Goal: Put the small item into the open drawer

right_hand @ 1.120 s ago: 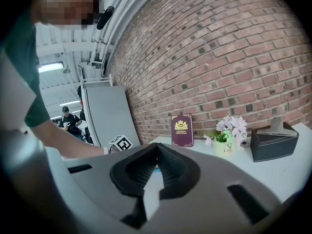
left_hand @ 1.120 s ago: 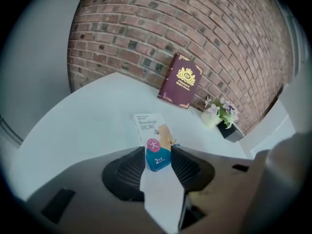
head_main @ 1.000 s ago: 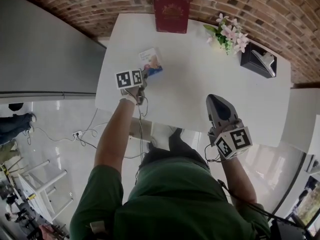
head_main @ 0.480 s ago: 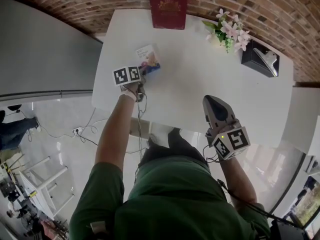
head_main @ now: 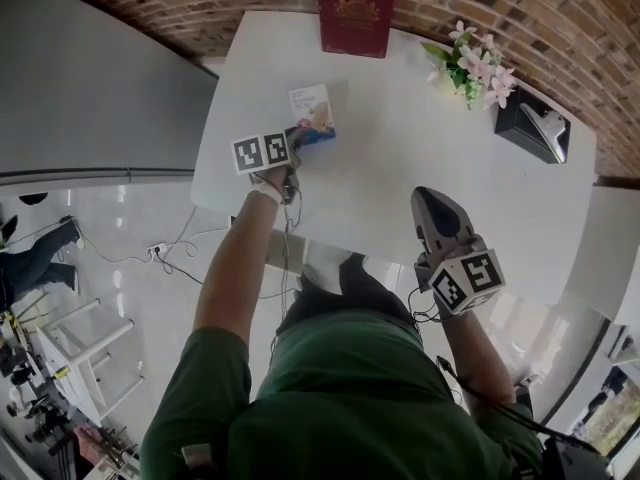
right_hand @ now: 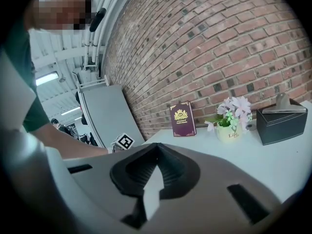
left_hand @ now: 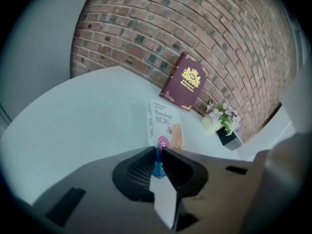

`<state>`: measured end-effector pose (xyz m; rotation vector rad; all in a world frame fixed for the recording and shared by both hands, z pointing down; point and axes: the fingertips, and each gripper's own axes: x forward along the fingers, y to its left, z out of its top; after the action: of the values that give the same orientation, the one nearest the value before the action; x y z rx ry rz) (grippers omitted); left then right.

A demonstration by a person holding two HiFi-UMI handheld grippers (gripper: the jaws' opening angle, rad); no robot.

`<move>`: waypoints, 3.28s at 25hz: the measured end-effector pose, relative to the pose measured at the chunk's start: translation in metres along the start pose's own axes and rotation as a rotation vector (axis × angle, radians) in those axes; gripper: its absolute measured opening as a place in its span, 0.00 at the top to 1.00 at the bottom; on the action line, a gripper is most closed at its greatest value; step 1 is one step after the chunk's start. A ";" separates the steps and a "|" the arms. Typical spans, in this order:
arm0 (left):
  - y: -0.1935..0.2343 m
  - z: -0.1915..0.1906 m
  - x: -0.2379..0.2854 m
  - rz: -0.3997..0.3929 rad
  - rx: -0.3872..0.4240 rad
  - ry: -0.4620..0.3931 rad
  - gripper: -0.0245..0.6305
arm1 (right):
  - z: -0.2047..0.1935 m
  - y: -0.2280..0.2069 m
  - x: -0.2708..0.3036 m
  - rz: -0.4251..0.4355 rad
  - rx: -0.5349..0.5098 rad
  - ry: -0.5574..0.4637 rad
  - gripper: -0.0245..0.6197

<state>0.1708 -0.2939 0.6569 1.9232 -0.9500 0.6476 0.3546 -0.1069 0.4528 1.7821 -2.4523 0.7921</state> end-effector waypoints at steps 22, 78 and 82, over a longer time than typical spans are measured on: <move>0.060 -0.057 -0.120 0.038 0.117 -0.066 0.94 | -0.018 0.119 0.074 0.244 -0.020 0.083 0.96; 0.029 -0.138 -0.104 0.123 1.704 0.257 0.91 | -0.066 0.150 0.032 0.090 0.072 0.058 0.96; 0.018 -0.133 -0.127 0.088 1.558 0.185 0.92 | -0.070 0.162 0.034 0.117 0.063 0.066 0.96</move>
<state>0.0739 -0.1382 0.6371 2.9765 -0.2988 1.9487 0.1785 -0.0726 0.4602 1.6146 -2.5352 0.9308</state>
